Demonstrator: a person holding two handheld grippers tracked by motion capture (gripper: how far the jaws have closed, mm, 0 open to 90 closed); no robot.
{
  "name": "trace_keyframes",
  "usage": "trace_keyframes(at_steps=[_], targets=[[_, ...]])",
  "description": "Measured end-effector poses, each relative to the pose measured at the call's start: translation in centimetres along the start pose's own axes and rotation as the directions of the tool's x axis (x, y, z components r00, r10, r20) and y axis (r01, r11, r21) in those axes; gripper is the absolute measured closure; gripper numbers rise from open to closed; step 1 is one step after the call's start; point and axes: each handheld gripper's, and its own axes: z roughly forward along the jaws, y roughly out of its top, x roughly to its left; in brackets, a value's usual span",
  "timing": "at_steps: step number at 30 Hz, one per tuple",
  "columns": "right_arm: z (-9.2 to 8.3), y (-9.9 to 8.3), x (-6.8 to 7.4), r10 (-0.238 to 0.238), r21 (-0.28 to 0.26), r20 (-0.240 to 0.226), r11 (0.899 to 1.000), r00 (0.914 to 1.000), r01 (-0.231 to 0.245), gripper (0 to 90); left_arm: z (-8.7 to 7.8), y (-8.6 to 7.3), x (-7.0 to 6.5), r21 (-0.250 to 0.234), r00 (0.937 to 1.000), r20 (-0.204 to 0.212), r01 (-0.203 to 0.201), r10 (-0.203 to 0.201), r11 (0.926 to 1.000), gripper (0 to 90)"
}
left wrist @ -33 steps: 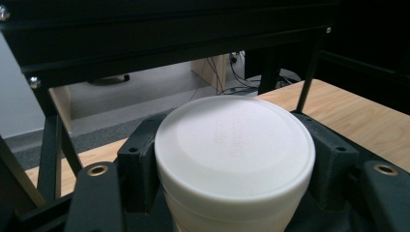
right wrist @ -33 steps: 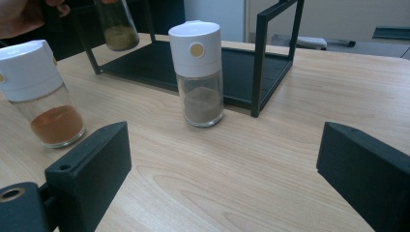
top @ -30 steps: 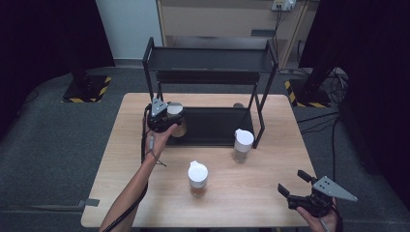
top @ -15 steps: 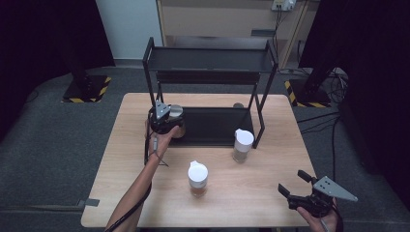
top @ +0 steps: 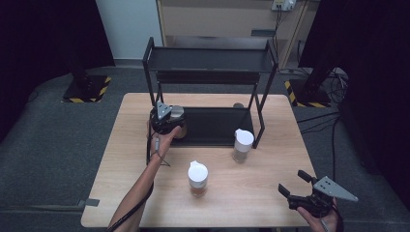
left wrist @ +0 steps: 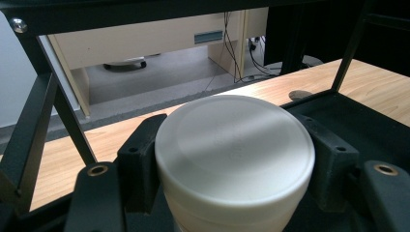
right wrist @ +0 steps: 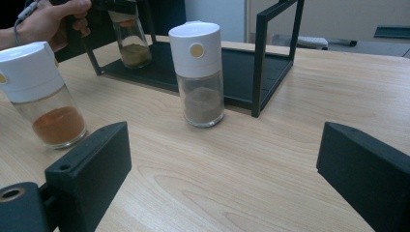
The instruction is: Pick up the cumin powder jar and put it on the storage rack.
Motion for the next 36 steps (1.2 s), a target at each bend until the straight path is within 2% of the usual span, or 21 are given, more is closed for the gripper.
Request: trace_keyframes(at_steps=[7,22,36], targets=[[-0.01,0.01,0.0,0.0,0.001,-0.001,1.0,1.0,0.0,5.5,0.0,-0.36,-0.06,-0.009,1.0,-0.002,0.003,-0.003,1.0,32.2],[-0.06,0.01,-0.01,-0.001,-0.001,-0.003,1.0,1.0,0.001,5.5,-0.05,-0.11,-0.03,-0.001,1.0,-0.001,0.009,-0.009,1.0,30.7],[-0.06,0.02,-0.01,-0.001,-0.001,-0.005,1.0,1.0,0.001,5.5,-0.36,0.53,0.17,0.012,0.9988,0.011,0.047,-0.047,0.9988,12.4]])
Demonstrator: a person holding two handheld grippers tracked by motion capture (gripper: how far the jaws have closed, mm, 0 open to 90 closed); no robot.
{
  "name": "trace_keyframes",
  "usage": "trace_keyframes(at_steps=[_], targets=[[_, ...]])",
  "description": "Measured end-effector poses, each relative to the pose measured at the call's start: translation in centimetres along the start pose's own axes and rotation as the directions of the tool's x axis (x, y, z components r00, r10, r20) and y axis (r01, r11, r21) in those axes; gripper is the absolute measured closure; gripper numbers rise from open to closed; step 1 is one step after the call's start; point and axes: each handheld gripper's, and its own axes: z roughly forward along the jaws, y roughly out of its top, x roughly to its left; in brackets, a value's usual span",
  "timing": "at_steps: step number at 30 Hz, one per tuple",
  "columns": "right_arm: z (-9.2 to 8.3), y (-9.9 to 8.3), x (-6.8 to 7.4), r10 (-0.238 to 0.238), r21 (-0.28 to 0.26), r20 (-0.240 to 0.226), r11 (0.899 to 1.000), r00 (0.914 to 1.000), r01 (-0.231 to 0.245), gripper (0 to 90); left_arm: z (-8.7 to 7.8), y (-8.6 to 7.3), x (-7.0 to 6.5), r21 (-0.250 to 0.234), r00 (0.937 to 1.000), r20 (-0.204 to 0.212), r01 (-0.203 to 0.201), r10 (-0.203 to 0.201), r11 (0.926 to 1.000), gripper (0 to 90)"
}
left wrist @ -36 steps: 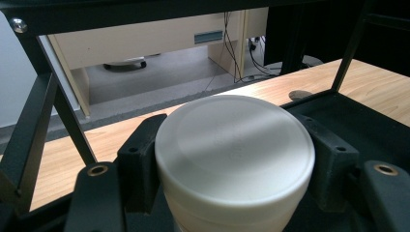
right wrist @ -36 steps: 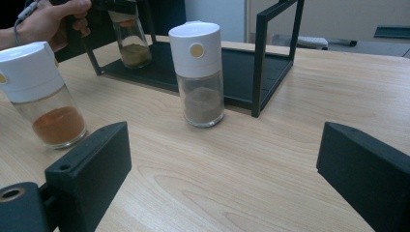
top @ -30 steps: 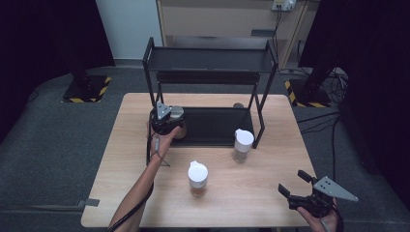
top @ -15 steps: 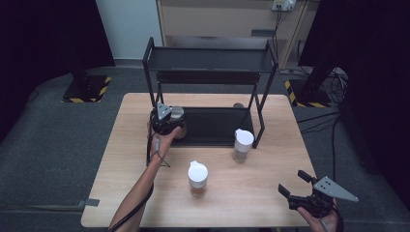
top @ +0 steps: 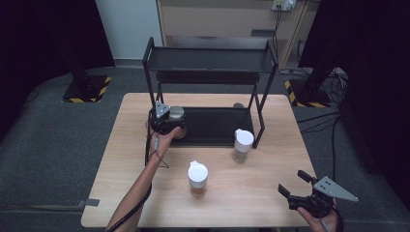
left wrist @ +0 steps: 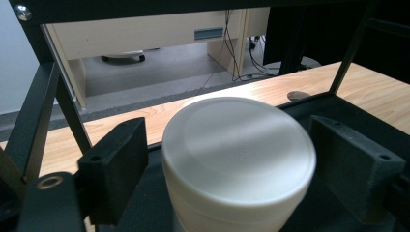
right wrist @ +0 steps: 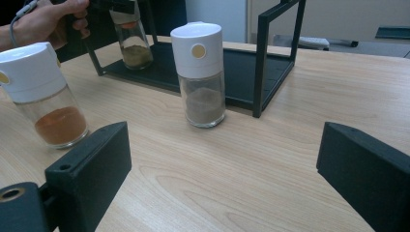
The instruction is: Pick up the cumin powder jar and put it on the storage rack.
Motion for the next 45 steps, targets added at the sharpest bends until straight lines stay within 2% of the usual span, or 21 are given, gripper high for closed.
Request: trace_keyframes(at_steps=[6,10,14,20,23,27,35,45], targets=[[0.0,0.0,0.0,-0.002,0.0,-0.003,1.0,1.0,0.002,5.5,-0.7,0.7,-0.2,-0.003,0.9997,-0.007,-0.021,0.021,0.9998,6.7],[0.0,0.0,0.1,-0.003,0.001,-0.003,1.0,1.0,0.003,5.5,-1.2,1.3,-0.1,0.002,0.9998,0.0,-0.022,0.022,0.9998,3.8],[0.0,0.0,0.1,-0.003,0.001,-0.003,1.0,1.0,0.003,5.5,-1.7,1.8,-0.1,0.009,0.9993,0.009,-0.037,0.037,0.9993,2.8],[0.0,0.0,0.1,-0.005,0.001,-0.004,1.0,1.0,0.005,5.5,-2.7,2.4,0.1,0.001,0.9993,0.02,-0.032,0.032,0.9995,2.3],[0.1,0.1,0.1,-0.005,0.002,-0.003,1.0,1.0,0.005,5.5,-3.2,2.8,0.0,-0.002,0.9988,0.027,-0.041,0.041,0.9991,2.3],[0.1,0.1,0.1,-0.005,0.003,-0.003,1.0,1.0,0.005,5.5,-3.9,3.3,0.2,0.005,0.9974,0.043,-0.058,0.058,0.9983,2.0],[0.1,0.1,0.1,-0.007,0.005,-0.002,1.0,1.0,0.007,5.5,-5.7,3.9,0.5,-0.005,0.9957,0.072,-0.057,0.058,0.9983,1.9],[0.1,0.1,0.1,-0.005,0.006,-0.001,1.0,1.0,0.005,5.5,-8.0,4.5,0.3,-0.009,0.9876,0.125,-0.095,0.095,0.9955,2.0]])
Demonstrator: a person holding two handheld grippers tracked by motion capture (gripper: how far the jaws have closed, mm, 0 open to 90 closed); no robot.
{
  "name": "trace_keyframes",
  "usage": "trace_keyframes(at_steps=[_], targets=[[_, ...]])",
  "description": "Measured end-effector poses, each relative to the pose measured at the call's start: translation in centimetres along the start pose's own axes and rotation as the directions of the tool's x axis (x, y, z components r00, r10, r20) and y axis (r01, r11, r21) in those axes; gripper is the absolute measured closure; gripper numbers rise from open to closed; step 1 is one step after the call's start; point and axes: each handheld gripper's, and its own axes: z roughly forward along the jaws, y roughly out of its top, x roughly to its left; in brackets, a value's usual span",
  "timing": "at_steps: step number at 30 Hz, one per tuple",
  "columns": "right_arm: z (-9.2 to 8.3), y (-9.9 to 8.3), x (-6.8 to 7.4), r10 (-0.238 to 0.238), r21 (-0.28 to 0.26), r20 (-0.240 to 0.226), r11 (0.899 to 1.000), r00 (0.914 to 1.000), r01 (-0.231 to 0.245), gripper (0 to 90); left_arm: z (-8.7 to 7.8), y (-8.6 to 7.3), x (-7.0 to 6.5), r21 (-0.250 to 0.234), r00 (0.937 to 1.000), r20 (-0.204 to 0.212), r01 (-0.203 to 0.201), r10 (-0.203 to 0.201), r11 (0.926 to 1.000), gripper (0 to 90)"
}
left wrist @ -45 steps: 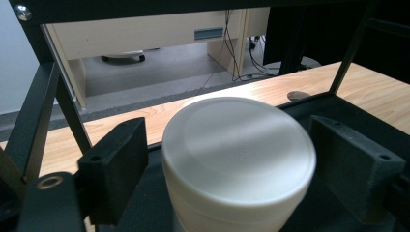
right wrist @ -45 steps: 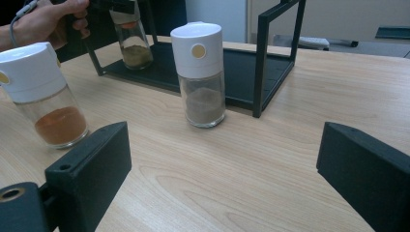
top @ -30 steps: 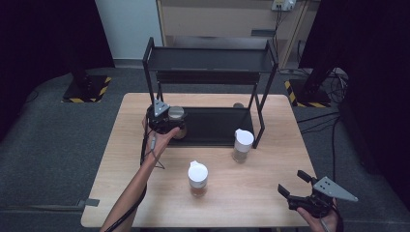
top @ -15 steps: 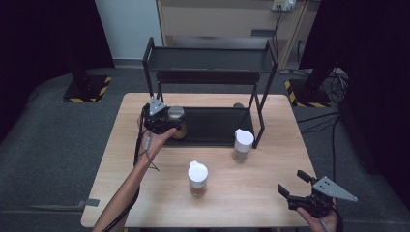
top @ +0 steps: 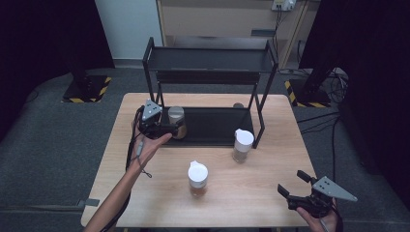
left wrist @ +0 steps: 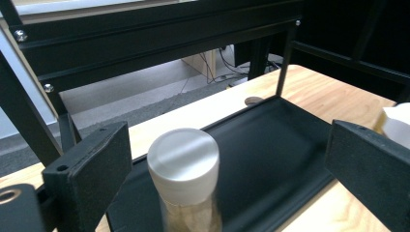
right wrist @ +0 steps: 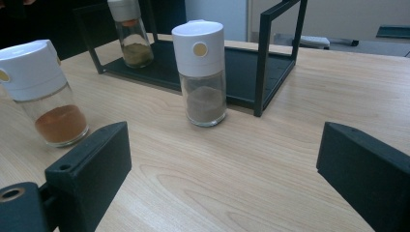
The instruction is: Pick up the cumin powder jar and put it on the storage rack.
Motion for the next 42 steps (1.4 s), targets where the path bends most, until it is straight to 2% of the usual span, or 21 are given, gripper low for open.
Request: trace_keyframes(at_steps=[7,13,18,27,35,42], targets=[[0.0,0.0,0.0,-0.001,0.001,0.002,1.0,1.0,0.001,5.5,-1.7,0.1,-0.4,0.006,0.9991,0.035,-0.024,0.024,0.9997,1.9],[0.0,0.0,0.1,-0.002,0.001,0.003,1.0,1.0,0.002,5.5,-3.4,-0.4,-0.5,-0.012,0.9977,0.064,-0.02,0.021,0.9997,1.9],[0.0,0.1,0.1,-0.004,0.002,0.003,1.0,1.0,0.004,5.5,-4.8,-1.3,-0.5,-0.03,0.9962,0.085,-0.013,0.016,0.9995,1.8],[0.0,0.1,0.1,-0.005,0.003,0.002,1.0,1.0,0.005,5.5,-7.3,-2.7,-0.4,-0.048,0.9933,0.111,-0.025,0.031,0.9985,1.8],[0.0,0.1,0.2,-0.005,0.005,0.002,1.0,1.0,0.005,5.5,-9.2,-4.7,-0.5,-0.077,0.9891,0.145,-0.015,0.026,0.9969,1.7],[0.0,0.1,0.2,-0.007,0.005,0.002,1.0,1.0,0.007,5.5,-10.6,-6.0,-1.0,-0.081,0.9874,0.152,-0.034,0.046,0.9962,1.7]])
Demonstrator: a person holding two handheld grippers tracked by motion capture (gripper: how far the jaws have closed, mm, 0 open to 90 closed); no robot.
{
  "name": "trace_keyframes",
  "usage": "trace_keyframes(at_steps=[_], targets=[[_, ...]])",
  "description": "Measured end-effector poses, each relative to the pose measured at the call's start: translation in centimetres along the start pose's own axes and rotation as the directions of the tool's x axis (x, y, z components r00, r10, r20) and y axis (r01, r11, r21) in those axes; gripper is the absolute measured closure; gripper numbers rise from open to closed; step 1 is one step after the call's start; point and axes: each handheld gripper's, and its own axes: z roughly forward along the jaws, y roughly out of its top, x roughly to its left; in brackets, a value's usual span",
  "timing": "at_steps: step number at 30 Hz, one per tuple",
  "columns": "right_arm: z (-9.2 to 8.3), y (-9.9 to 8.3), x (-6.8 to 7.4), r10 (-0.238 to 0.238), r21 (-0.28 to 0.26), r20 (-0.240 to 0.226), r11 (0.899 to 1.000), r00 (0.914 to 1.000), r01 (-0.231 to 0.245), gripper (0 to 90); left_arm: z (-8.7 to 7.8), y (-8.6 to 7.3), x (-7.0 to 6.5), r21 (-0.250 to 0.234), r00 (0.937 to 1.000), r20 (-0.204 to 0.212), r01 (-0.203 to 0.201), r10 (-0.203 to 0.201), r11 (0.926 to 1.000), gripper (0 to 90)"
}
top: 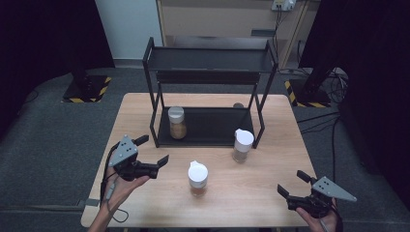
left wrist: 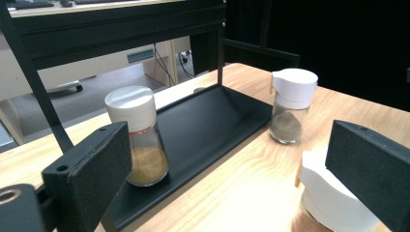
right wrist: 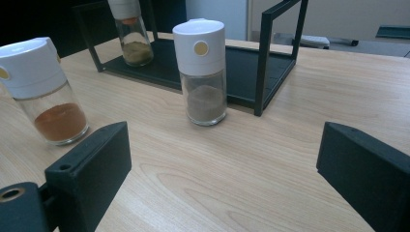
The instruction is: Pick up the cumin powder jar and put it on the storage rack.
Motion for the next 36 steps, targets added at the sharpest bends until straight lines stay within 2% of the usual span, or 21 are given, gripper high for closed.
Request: trace_keyframes(at_steps=[3,11,15,26,36], targets=[[0.0,0.0,0.1,0.002,0.001,0.0,1.0,1.0,-0.002,5.5,-0.5,-0.6,-0.3,-0.001,0.9999,0.014,0.001,-0.001,1.0,1.6],[0.0,0.0,0.0,0.0,0.002,-0.001,1.0,1.0,0.0,5.5,-1.4,-2.0,-1.1,-0.004,0.9991,0.031,-0.03,0.03,0.9996,1.4],[0.0,0.0,0.0,0.001,0.002,-0.001,1.0,1.0,-0.001,5.5,-1.7,-3.0,-1.2,-0.014,0.999,0.035,-0.027,0.028,0.9995,1.4],[0.0,0.1,0.1,0.002,0.004,-0.001,1.0,1.0,-0.002,5.5,-2.1,-5.1,-1.4,-0.012,0.9996,0.025,-0.017,0.017,0.9998,1.5],[0.0,0.1,0.1,0.001,0.006,0.0,1.0,1.0,-0.001,5.5,-2.4,-6.2,-1.5,-0.001,0.9999,0.006,-0.011,0.011,0.9999,1.6]])
